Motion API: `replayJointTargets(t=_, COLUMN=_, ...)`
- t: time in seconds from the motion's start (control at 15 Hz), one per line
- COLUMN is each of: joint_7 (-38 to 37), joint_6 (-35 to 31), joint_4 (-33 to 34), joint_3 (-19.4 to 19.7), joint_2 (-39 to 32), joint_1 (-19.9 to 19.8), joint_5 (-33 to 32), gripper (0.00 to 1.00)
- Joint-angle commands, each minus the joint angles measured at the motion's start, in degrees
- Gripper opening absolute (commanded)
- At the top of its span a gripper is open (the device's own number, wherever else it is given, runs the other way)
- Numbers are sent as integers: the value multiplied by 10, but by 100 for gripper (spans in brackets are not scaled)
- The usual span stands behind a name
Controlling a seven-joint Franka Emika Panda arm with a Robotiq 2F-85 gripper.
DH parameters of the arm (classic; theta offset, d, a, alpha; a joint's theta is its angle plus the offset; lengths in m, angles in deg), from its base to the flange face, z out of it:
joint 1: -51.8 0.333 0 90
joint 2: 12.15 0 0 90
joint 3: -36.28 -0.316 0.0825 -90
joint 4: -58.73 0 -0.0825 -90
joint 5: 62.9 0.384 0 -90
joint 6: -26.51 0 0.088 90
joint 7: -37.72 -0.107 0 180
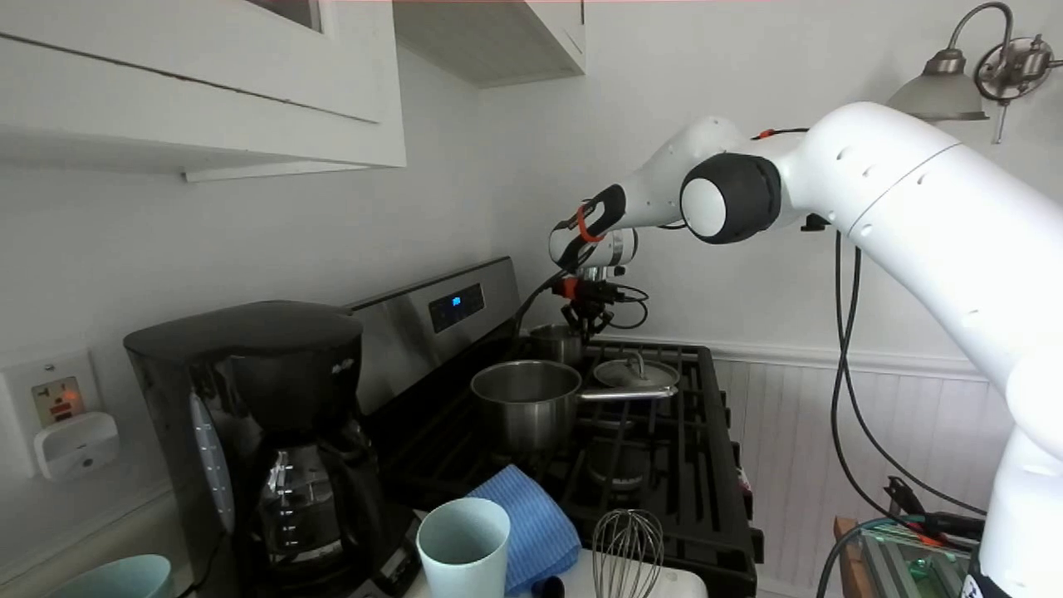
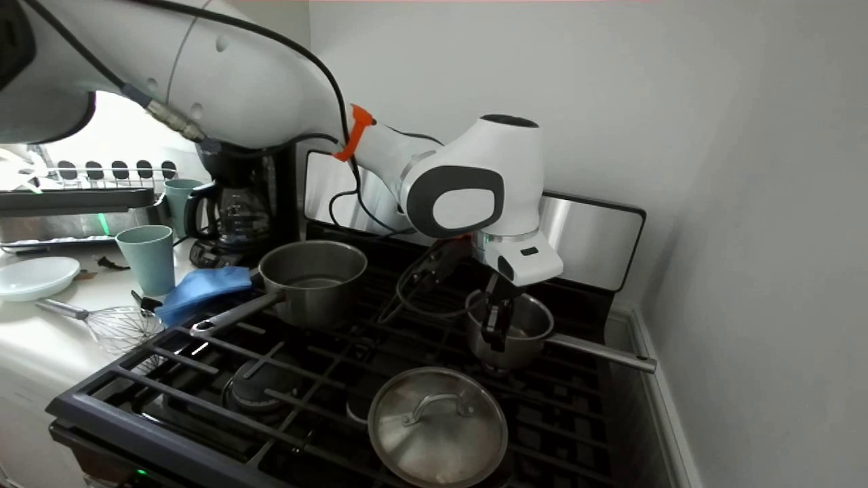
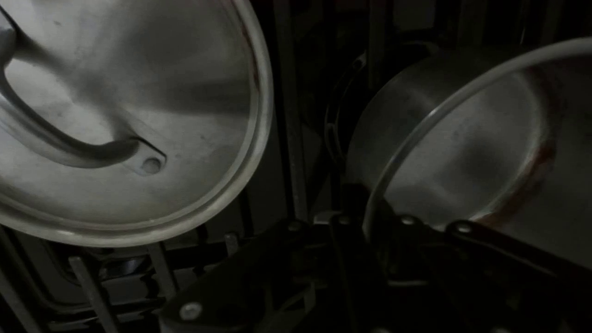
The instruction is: Pour the liquid from the silver pot on the right into the silver pot on the left.
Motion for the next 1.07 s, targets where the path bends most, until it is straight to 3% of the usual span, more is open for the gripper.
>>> replayJointTargets(t=0.0, joint_7=-8, joint_6=22, joint_4=49, joint_3=-9, joint_2=-16, joint_1=-15, joint_5=14, gripper=39)
replayJointTargets(t=0.27, joint_7=-14, joint_6=29, joint_4=62, joint_3=-13, joint_2=-9, joint_1=-20, joint_5=17, gripper=66)
replayJointTargets(t=0.53, joint_7=2, joint_6=26, joint_4=27, joint_3=5, joint_2=38, joint_1=2, joint_5=-13, gripper=95)
replayJointTargets(t=0.67, joint_7=34, joint_6=35, joint_4=5, joint_3=12, joint_2=68, joint_1=16, joint_5=-39, gripper=100)
replayJointTargets(t=1.0, joint_7=151, joint_6=104, joint_4=-53, joint_3=9, joint_2=161, joint_1=44, joint_5=-98, gripper=100)
